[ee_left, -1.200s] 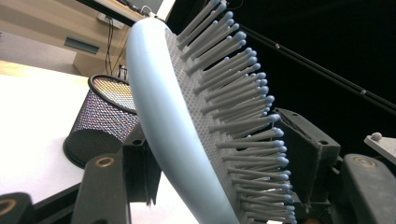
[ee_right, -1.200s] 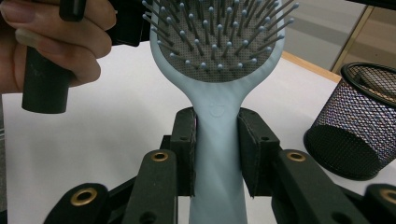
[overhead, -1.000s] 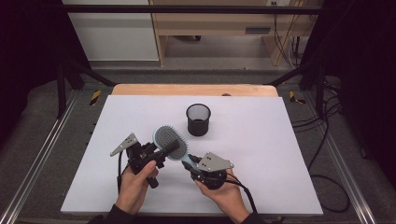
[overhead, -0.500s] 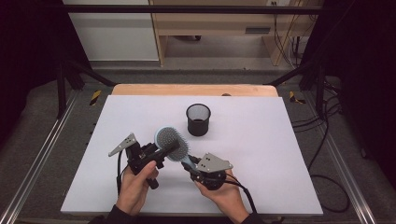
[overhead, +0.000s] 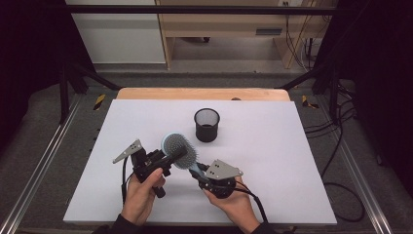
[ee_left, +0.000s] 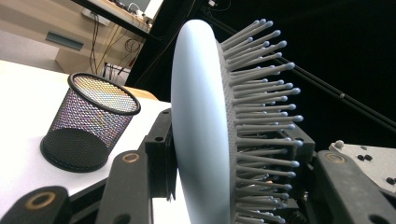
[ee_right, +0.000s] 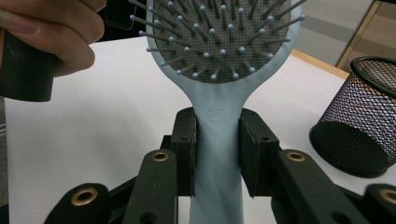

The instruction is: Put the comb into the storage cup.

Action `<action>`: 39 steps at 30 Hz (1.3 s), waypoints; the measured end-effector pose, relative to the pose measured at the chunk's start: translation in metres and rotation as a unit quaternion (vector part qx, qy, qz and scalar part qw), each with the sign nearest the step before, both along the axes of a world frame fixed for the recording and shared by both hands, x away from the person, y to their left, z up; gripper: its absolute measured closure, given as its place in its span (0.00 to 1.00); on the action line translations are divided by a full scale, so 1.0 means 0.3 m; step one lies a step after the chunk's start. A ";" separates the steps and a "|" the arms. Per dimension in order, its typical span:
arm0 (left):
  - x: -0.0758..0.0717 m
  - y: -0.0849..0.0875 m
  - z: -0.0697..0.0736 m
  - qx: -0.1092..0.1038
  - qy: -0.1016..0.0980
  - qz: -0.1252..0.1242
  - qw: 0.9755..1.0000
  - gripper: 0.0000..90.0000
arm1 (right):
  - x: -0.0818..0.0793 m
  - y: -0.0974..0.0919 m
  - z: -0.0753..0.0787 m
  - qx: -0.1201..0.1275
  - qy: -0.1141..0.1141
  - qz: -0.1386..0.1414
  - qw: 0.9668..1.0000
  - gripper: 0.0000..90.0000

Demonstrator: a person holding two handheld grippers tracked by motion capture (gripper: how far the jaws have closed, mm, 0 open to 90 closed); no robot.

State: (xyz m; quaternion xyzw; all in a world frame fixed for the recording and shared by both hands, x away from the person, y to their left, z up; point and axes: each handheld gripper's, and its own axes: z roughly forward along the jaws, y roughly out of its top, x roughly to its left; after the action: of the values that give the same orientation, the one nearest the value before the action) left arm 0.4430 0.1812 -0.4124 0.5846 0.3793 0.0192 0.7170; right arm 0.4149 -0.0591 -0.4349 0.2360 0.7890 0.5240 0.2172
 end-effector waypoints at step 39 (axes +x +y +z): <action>0.014 0.040 -0.012 -0.026 0.011 0.012 1.000 0.58 | 0.017 -0.007 -0.012 0.017 0.026 -0.003 0.999 0.58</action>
State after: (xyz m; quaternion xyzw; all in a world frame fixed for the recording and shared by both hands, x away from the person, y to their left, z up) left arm 0.4473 0.1932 -0.4159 0.5614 0.3944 0.0120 0.7275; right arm 0.4202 -0.0613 -0.4386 0.2554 0.7849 0.5304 0.1935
